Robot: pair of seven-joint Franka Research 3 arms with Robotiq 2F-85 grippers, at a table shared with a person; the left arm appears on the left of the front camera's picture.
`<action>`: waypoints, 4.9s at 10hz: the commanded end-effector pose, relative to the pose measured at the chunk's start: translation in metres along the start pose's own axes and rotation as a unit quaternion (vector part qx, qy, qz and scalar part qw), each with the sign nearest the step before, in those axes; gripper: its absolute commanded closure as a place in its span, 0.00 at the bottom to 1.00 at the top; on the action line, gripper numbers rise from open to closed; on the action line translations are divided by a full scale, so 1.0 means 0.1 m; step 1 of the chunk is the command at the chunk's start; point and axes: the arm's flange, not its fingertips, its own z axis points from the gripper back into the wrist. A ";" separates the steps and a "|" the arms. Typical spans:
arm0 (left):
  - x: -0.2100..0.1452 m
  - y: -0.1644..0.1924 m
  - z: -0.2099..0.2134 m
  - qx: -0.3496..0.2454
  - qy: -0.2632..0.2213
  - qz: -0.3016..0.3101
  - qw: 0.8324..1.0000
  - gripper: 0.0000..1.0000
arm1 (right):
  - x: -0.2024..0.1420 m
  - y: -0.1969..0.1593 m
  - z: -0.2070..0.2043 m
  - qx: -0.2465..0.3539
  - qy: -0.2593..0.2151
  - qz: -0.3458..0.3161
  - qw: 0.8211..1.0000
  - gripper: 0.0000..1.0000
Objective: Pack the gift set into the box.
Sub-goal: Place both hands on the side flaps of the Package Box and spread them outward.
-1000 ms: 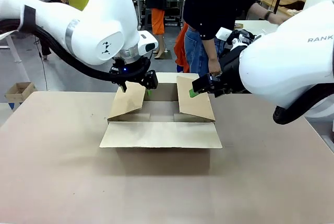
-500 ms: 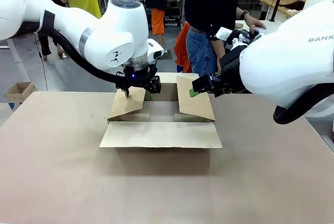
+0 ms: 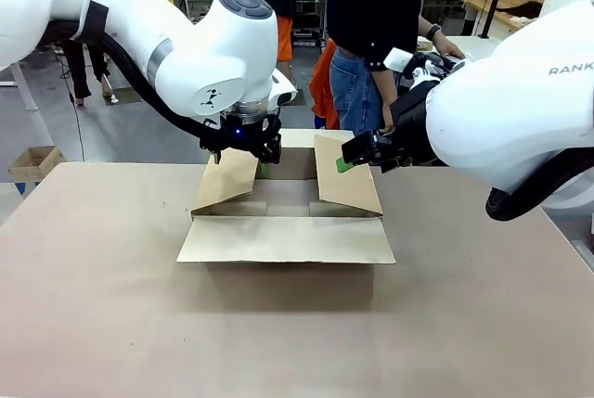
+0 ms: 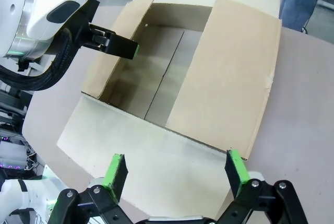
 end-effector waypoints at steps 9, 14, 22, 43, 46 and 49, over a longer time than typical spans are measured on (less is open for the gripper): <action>-0.19 0.27 0.29 0.057 -0.019 0.021 0.998 0.00 | -0.02 0.00 -0.03 -0.001 -0.006 -0.005 1.000 0.00; -0.30 1.06 0.37 0.017 -0.022 0.079 0.996 0.00 | -0.02 0.00 -0.03 -0.001 -0.006 -0.005 1.000 0.00; -0.69 2.29 -0.08 -0.221 0.004 0.130 0.967 0.00 | -0.02 0.00 -0.03 -0.001 -0.006 -0.005 1.000 0.00; -0.56 2.13 -0.10 -0.191 0.006 0.128 0.973 0.00 | 0.90 0.75 -2.25 -0.419 0.120 0.125 0.891 0.00; -0.56 2.13 -0.10 -0.191 0.006 0.128 0.973 0.00 | 0.89 0.71 -2.27 -0.450 0.120 0.140 0.874 0.00; -0.56 2.13 -0.10 -0.191 0.006 0.128 0.973 0.00 | 0.99 0.57 -2.13 -0.509 0.118 0.144 0.841 0.00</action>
